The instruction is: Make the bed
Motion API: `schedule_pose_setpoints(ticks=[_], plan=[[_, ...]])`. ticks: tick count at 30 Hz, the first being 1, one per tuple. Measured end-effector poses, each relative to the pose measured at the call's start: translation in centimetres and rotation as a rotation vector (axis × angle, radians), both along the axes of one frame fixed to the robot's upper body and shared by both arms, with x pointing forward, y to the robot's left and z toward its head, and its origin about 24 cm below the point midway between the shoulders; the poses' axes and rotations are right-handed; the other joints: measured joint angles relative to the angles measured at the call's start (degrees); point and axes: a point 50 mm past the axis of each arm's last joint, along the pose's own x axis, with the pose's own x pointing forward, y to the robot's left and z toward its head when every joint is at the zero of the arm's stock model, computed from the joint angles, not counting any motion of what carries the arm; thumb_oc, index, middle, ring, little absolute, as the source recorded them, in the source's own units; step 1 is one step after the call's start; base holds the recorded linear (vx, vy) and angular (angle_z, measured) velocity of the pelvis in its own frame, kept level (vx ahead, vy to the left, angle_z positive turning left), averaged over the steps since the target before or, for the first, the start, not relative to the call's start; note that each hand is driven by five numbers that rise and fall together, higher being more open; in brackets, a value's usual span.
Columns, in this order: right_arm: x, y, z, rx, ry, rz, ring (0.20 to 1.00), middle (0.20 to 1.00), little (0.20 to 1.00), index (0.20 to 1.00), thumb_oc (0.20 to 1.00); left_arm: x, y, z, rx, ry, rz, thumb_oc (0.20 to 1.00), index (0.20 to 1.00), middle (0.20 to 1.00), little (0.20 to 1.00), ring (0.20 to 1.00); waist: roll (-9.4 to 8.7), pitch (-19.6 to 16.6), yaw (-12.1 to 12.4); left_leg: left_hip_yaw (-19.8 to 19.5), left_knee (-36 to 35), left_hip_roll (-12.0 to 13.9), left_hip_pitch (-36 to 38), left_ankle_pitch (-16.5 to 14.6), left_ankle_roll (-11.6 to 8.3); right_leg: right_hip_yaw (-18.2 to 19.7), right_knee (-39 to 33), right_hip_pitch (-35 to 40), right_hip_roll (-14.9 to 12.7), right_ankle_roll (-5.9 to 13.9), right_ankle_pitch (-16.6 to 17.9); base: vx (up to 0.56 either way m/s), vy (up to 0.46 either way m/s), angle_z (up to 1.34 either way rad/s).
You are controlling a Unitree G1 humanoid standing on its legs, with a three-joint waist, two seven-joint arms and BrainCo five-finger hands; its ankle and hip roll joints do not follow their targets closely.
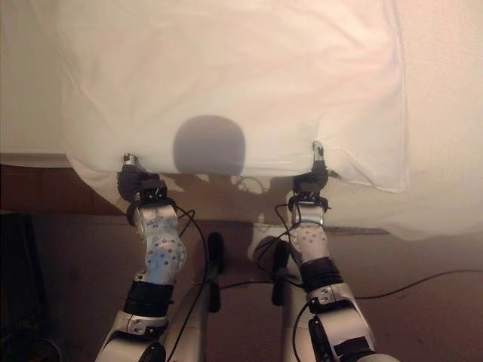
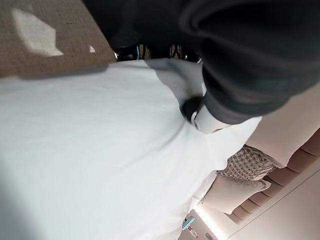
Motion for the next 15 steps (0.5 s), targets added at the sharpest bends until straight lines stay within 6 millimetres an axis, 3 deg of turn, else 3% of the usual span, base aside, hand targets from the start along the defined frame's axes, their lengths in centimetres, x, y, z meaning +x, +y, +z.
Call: schedule_pose_setpoints(ticks=[7,8,9,10,15], plan=[[-0.7,0.1,0.5,-0.003,-0.059,0.009,0.2,0.2,0.2,0.2,0.2,-0.1,0.3,-0.4,-0.003,0.013,0.012,0.2,0.2,0.2,0.2,0.2,0.0,0.0,0.1,0.3,0.0,0.0,0.0,0.0,0.0,0.2,0.0,-0.2,0.0,0.0,0.0,0.0,-0.001,-0.01],[-1.0,0.4,0.7,0.005,-0.083,0.02,0.2,0.2,0.2,0.2,0.2,-0.1,0.5,-0.5,-0.01,0.019,0.022,0.495,0.495,0.495,0.495,0.495,0.0,0.0,0.0,0.6,0.0,0.0,0.0,0.0,0.0,0.4,0.1,-0.3,0.0,0.0,0.0,0.01,-0.008,-0.05],[-1.1,0.6,0.7,0.002,-0.089,0.024,0.2,0.2,0.2,0.2,0.2,-0.1,0.7,-0.5,-0.014,0.021,0.027,0.495,0.495,0.495,0.495,0.495,0.0,0.0,0.1,0.7,0.0,0.1,0.0,0.0,0.0,0.5,0.1,-0.4,0.0,0.0,0.0,0.01,-0.013,-0.07],[-1.3,0.9,0.9,-0.004,-0.104,0.037,0.2,0.2,0.2,0.2,0.2,-0.2,1.2,-0.7,-0.024,0.029,0.047,1.0,1.0,1.0,1.0,1.0,0.0,0.0,0.0,0.9,0.0,0.1,0.0,0.0,0.0,0.6,0.2,-0.5,0.1,0.0,0.0,0.01,-0.006,-0.05],[-2.7,2.1,1.8,-0.008,-0.19,0.089,0.2,0.2,0.2,0.2,0.2,-1.0,3.8,-2.9,-0.037,0.107,0.162,1.0,1.0,1.0,1.0,1.0,0.0,0.0,0.1,1.0,0.0,0.3,0.1,0.0,-0.01,0.6,0.3,-0.6,0.2,-0.02,0.0,0.0,-0.004,-0.02]])
